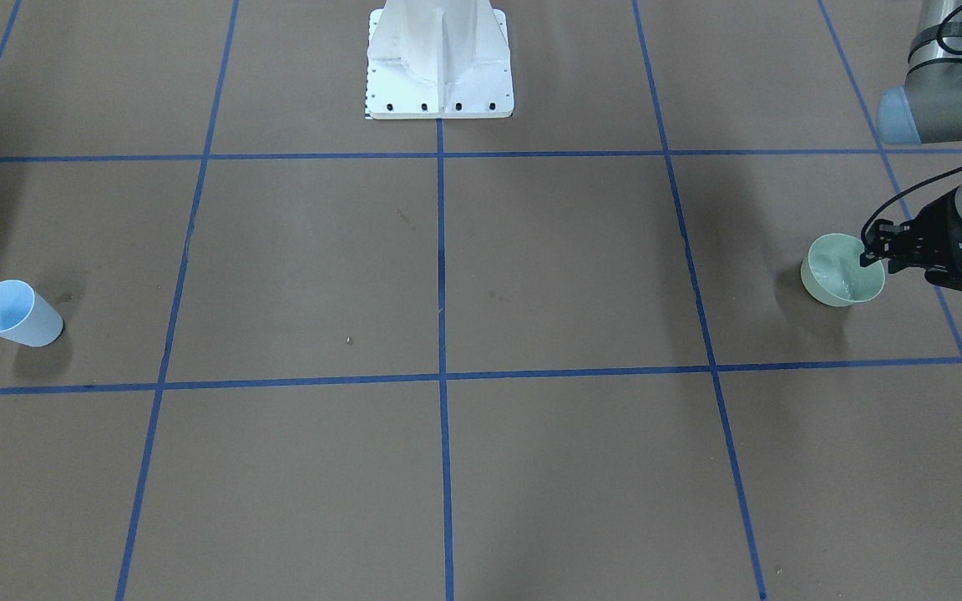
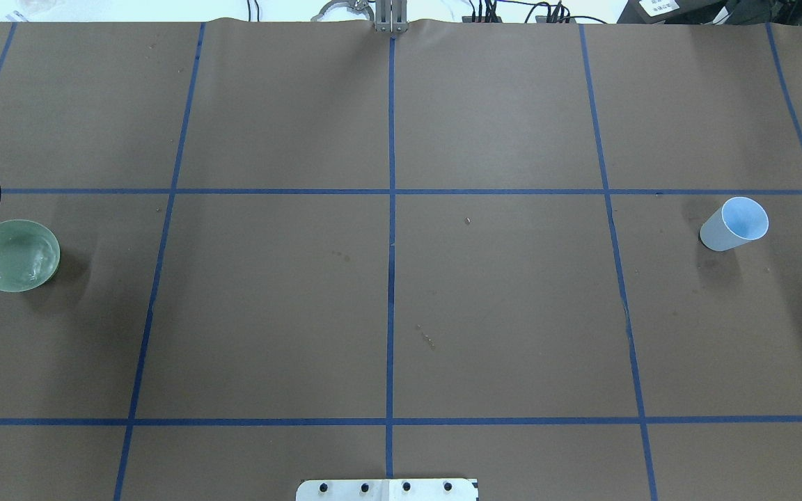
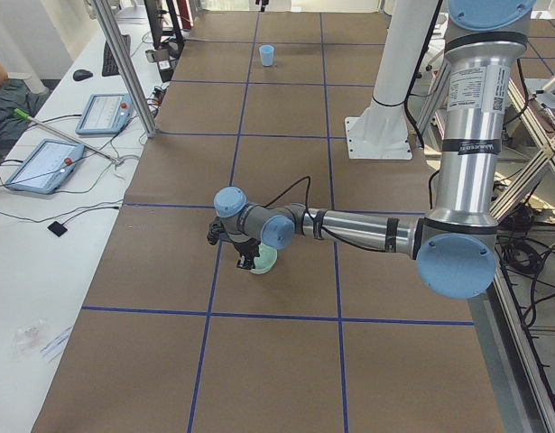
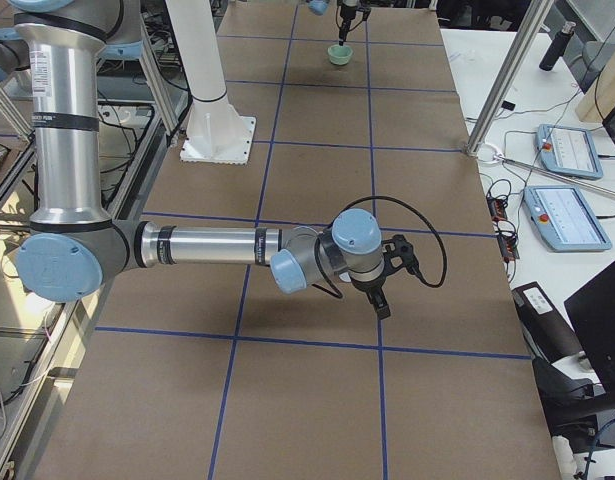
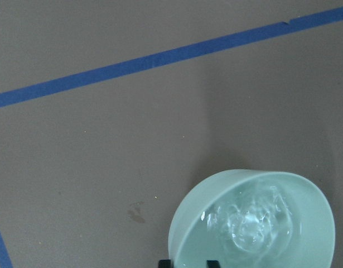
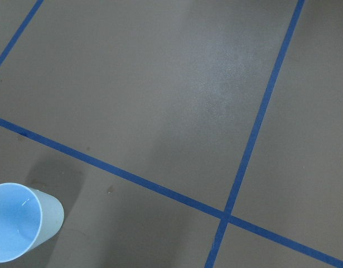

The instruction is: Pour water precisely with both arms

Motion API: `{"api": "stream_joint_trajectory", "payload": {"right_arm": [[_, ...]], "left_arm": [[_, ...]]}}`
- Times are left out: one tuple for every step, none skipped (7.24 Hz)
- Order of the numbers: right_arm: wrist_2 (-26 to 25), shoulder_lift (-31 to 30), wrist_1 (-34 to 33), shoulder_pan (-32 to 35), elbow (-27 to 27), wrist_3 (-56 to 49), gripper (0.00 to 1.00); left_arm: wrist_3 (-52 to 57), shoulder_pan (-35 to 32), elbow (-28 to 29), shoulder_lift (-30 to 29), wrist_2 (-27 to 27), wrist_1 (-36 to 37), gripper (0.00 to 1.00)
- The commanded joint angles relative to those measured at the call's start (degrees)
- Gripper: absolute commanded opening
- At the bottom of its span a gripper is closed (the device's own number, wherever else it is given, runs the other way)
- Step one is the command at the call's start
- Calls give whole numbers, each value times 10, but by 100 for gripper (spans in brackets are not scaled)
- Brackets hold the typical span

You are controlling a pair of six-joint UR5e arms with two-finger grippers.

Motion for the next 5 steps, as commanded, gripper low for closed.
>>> {"api": "stream_joint_trajectory", "payload": {"right_arm": [[0, 0, -71, -1, 48, 0, 100], [0, -2, -84, -2, 58, 0, 100], [0, -7, -87, -4, 57, -1, 100], [0, -8, -101, -7, 58, -2, 100], [-1, -8, -118, -8, 54, -4, 100]], "left_arm": [[3, -14, -12, -2, -11, 3, 93], [7, -54, -15, -5, -12, 3, 99], [35, -93, -17, -5, -9, 8, 99], [39, -132, -16, -6, -9, 9, 99], [39, -145, -29, -10, -10, 30, 99]]}}
